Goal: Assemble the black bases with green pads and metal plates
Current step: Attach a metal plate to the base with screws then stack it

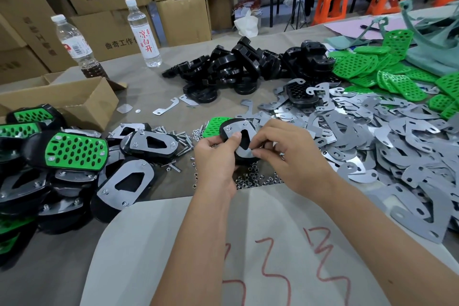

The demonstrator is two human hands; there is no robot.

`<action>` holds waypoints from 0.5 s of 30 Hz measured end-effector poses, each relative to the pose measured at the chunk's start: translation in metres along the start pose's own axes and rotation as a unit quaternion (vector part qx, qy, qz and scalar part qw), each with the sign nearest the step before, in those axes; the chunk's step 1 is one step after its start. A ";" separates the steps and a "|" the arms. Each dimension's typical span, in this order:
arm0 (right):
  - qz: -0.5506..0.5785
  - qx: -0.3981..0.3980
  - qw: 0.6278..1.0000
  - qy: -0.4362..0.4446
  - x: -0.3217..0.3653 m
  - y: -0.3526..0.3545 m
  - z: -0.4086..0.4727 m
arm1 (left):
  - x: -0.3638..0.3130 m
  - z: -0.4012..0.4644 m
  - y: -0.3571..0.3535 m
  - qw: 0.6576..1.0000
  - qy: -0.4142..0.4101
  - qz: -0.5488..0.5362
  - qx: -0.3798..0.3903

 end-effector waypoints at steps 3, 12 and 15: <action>0.027 0.000 0.999 -0.032 -0.004 0.000 -0.001 | 0.001 0.000 0.000 1.000 -0.005 -0.001 0.000; 0.140 -0.070 0.977 -0.142 -0.009 0.000 -0.001 | 0.001 -0.005 -0.004 0.998 0.032 -0.050 0.010; 0.173 -0.035 0.973 -0.152 -0.009 -0.001 -0.003 | -0.001 -0.005 -0.003 0.997 0.038 -0.064 0.002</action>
Point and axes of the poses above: each hand's wrist, its own z-axis towards the middle knuckle, its own y-axis out of the back of the hand, x = y × z, the point moved 3 cm from there along z, towards the middle knuckle, and after that the axes turned 8 degrees about -x, right-handed, at the moved point
